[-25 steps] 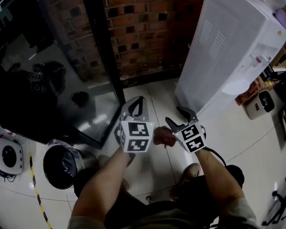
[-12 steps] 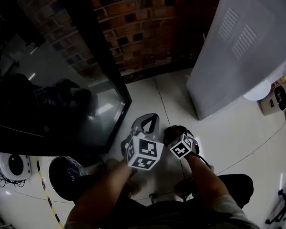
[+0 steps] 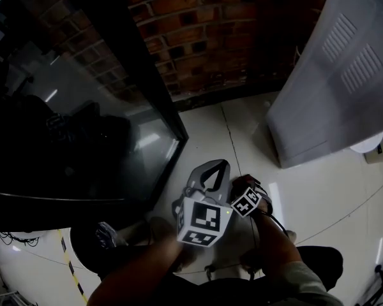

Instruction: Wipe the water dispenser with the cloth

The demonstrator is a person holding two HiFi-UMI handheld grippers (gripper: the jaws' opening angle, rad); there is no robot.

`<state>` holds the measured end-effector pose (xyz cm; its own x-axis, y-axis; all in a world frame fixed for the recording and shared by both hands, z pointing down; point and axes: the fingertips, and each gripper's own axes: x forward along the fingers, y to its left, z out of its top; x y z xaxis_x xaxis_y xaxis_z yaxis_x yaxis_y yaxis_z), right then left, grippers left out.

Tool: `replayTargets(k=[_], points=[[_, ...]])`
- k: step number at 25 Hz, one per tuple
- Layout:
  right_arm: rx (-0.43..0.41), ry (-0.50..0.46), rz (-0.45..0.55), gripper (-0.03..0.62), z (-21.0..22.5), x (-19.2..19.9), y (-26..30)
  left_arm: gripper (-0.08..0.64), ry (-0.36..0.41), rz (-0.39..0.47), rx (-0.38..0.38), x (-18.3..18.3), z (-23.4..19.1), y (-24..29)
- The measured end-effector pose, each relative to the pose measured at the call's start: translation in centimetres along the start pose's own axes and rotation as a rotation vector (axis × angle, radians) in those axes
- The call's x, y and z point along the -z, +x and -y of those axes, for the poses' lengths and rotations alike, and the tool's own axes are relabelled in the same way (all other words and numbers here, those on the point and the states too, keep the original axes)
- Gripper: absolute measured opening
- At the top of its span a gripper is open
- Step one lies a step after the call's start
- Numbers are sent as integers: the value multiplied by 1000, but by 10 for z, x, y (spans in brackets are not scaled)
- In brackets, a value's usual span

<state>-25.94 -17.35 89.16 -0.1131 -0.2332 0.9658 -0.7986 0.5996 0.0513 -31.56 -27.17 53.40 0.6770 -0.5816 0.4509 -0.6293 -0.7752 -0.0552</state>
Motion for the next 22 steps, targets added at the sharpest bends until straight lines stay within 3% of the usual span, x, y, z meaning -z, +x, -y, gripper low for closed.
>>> replayTargets(k=[3, 4, 7, 11, 15, 19, 22], points=[[-3, 8, -27, 120, 2, 7, -1, 0, 12, -6, -6, 3, 0, 2], [-1, 11, -23, 103, 5, 6, -4, 0, 15, -5, -8, 2, 0, 3], [41, 45, 27, 86, 25, -3, -26, 0, 29, 25, -20, -8, -4, 4], [151, 152, 170, 81, 56, -29, -84, 0, 40, 86, -62, -30, -13, -9], [304, 196, 362, 78, 86, -74, -175, 0, 18, 156, -116, -62, -29, -25], [512, 123, 529, 77, 140, -109, -304, 0, -27, 270, -160, -114, -38, -17], [619, 113, 628, 77, 153, -134, -390, 0, -38, 298, -200, -127, -53, -19]])
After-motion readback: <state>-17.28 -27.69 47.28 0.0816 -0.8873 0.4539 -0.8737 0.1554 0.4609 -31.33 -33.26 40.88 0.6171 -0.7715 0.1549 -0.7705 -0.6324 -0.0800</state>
